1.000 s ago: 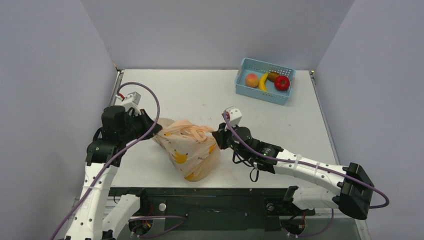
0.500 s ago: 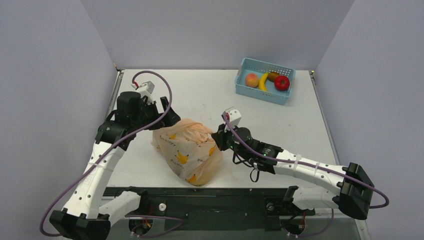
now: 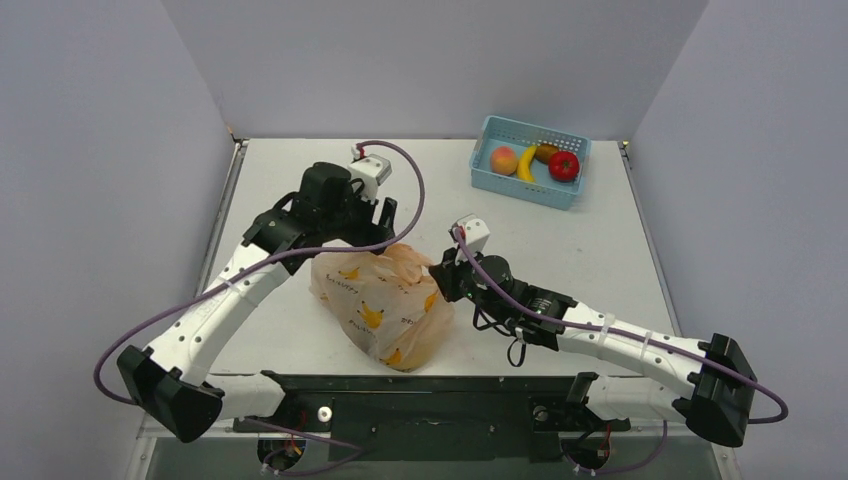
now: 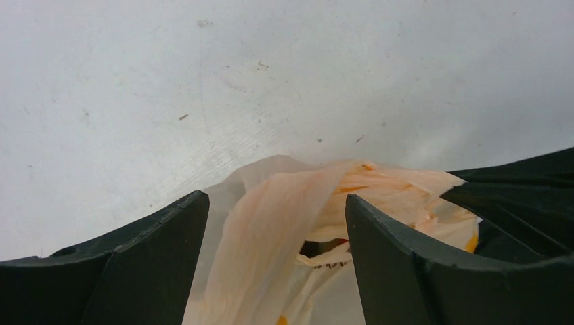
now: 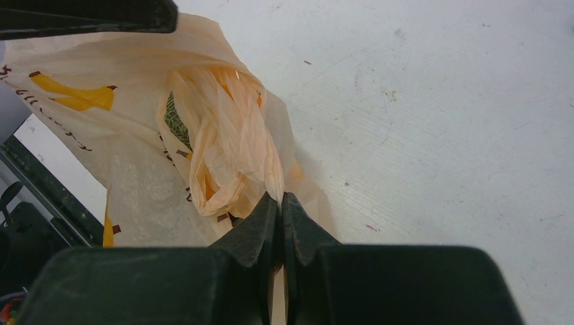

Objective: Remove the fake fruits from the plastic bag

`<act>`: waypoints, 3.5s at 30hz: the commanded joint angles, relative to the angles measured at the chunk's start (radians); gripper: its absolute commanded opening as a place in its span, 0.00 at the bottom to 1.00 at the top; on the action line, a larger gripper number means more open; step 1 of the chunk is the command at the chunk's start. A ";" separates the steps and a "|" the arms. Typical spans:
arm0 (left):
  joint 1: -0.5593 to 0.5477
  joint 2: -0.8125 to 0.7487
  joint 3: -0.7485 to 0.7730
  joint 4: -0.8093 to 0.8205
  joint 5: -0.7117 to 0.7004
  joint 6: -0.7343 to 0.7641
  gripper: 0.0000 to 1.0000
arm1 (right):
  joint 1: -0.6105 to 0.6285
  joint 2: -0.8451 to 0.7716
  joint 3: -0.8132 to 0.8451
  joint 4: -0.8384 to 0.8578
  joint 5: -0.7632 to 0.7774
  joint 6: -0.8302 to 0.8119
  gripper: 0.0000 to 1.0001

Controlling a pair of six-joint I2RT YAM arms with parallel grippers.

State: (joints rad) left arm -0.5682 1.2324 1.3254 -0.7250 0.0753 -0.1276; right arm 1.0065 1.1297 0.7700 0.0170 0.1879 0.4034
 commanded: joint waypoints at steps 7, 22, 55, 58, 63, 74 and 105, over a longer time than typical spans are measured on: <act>-0.075 0.136 0.030 0.070 -0.031 0.170 0.71 | -0.009 -0.026 0.033 -0.002 0.030 0.004 0.00; -0.076 0.017 -0.176 0.245 -0.237 0.134 0.29 | -0.009 -0.001 0.076 -0.056 0.059 0.021 0.00; 0.043 -0.382 -0.379 0.509 -0.475 0.005 0.00 | -0.183 0.131 0.373 0.011 0.046 0.146 0.00; 0.041 -0.397 -0.394 0.522 -0.423 0.005 0.00 | -0.180 0.144 0.375 0.014 0.006 0.151 0.00; 0.026 -0.382 -0.404 0.536 -0.343 0.011 0.00 | -0.166 0.155 0.256 0.080 -0.063 0.191 0.11; 0.013 -0.333 -0.384 0.520 -0.213 0.022 0.00 | -0.133 0.229 0.395 -0.156 0.046 0.050 0.55; 0.011 -0.360 -0.390 0.528 -0.192 0.021 0.00 | -0.066 0.720 1.040 -0.657 0.508 -0.162 0.35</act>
State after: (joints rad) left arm -0.5514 0.8764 0.9218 -0.2398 -0.1345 -0.1139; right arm 0.9482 1.8481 1.7767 -0.6388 0.6296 0.2211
